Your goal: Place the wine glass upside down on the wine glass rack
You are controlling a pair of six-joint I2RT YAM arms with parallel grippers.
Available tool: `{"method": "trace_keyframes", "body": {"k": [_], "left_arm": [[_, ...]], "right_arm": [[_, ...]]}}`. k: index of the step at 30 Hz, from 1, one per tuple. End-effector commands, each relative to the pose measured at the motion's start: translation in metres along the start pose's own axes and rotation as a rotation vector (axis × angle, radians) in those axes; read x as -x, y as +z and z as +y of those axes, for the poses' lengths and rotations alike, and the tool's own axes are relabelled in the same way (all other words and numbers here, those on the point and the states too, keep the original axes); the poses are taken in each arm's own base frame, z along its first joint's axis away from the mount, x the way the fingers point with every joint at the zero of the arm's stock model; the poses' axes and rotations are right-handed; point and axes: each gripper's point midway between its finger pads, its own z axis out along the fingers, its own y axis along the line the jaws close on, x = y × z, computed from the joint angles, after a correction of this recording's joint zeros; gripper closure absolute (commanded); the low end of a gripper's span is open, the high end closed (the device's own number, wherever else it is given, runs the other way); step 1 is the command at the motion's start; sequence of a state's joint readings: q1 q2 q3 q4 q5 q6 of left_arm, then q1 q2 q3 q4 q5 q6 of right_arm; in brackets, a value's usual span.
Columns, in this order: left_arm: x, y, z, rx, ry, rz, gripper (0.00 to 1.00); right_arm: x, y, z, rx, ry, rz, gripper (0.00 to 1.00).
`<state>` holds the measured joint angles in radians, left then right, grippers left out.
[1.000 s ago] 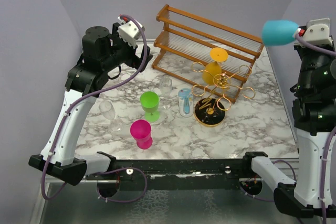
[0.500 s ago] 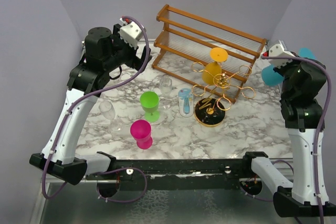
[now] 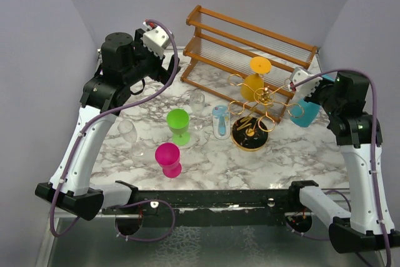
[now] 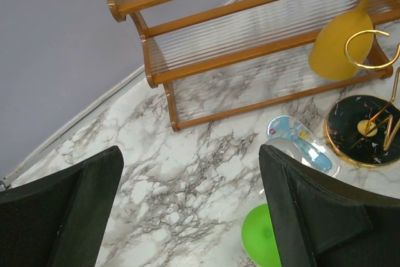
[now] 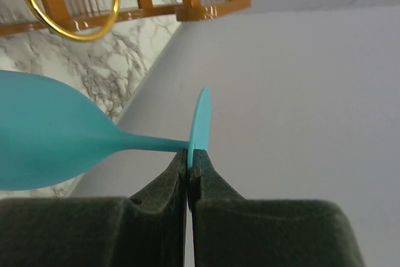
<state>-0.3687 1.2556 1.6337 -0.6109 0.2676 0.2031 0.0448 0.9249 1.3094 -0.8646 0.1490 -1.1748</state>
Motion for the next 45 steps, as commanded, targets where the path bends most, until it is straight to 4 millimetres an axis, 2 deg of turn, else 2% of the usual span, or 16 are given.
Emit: {"method": "trace_keyframes", "body": {"k": [1, 11, 23, 34, 39, 45], "left_arm": [[0.005, -0.002, 0.003, 0.018, 0.024, -0.025, 0.07], [0.005, 0.001, 0.001, 0.001, 0.025, -0.025, 0.07], [0.005, 0.001, -0.002, -0.016, 0.033, -0.026, 0.07], [0.003, 0.003, -0.002, -0.017, 0.039, -0.019, 0.07], [0.001, 0.004, -0.001, -0.017, 0.038, -0.015, 0.07], [0.001, 0.005, -0.001, -0.019, 0.039, -0.014, 0.07]], "right_arm": [[0.032, -0.002, 0.012, 0.11, -0.155, -0.171, 0.99], [0.073, -0.008, 0.025, 0.225, -0.265, -0.373, 0.99], [0.103, -0.002, 0.039, 0.279, -0.314, -0.524, 0.99], [0.108, 0.013, 0.042, 0.27, -0.314, -0.536, 0.97], [0.105, 0.021, 0.045, 0.265, -0.308, -0.513, 0.97], [0.099, 0.029, 0.04, 0.234, -0.303, -0.466, 0.96]]}}
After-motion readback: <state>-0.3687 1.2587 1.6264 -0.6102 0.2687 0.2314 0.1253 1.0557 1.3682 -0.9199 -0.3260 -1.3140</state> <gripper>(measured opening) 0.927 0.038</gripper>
